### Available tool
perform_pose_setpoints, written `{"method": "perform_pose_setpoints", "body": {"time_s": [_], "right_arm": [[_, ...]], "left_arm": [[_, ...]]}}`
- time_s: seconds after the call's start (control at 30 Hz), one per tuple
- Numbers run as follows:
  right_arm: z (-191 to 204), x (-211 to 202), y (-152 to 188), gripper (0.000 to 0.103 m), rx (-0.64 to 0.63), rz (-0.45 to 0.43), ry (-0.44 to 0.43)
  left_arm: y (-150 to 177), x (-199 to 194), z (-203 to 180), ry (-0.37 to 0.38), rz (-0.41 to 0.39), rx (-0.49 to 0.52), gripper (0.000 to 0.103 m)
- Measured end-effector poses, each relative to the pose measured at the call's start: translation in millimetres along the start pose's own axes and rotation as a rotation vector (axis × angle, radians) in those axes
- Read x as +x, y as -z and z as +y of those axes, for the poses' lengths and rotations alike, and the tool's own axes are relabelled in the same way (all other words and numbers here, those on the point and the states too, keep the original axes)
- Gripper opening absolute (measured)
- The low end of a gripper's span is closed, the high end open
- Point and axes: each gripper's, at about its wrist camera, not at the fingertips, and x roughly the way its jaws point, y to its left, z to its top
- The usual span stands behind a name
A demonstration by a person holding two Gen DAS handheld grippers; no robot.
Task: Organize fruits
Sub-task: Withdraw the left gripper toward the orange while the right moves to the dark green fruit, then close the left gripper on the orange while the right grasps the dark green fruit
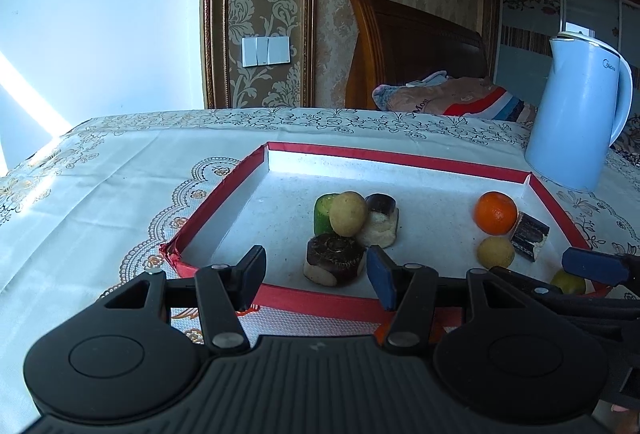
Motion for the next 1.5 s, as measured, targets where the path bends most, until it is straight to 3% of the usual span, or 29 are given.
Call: {"method": "perform_pose_setpoints", "body": {"time_s": [0.63, 1.13, 1.4, 1.5], "right_arm": [[-8.0, -43.2, 21.7, 0.076, 0.034, 0.015, -0.106], [30.6, -44.1, 31.8, 0.074, -0.14, 0.074, -0.178], [28.4, -30.6, 31.8, 0.05, -0.095, 0.135, -0.185], [28.5, -30.5, 32.6, 0.036, -0.098, 0.129, -0.191]], "left_arm": [[10.9, -24.9, 15.8, 0.015, -0.015, -0.017, 0.055], [9.7, -25.7, 20.0, -0.005, -0.01, -0.021, 0.055], [9.2, -25.5, 19.0, 0.0, -0.01, -0.019, 0.055], [10.1, -25.9, 17.2, -0.003, -0.011, -0.005, 0.055]]}}
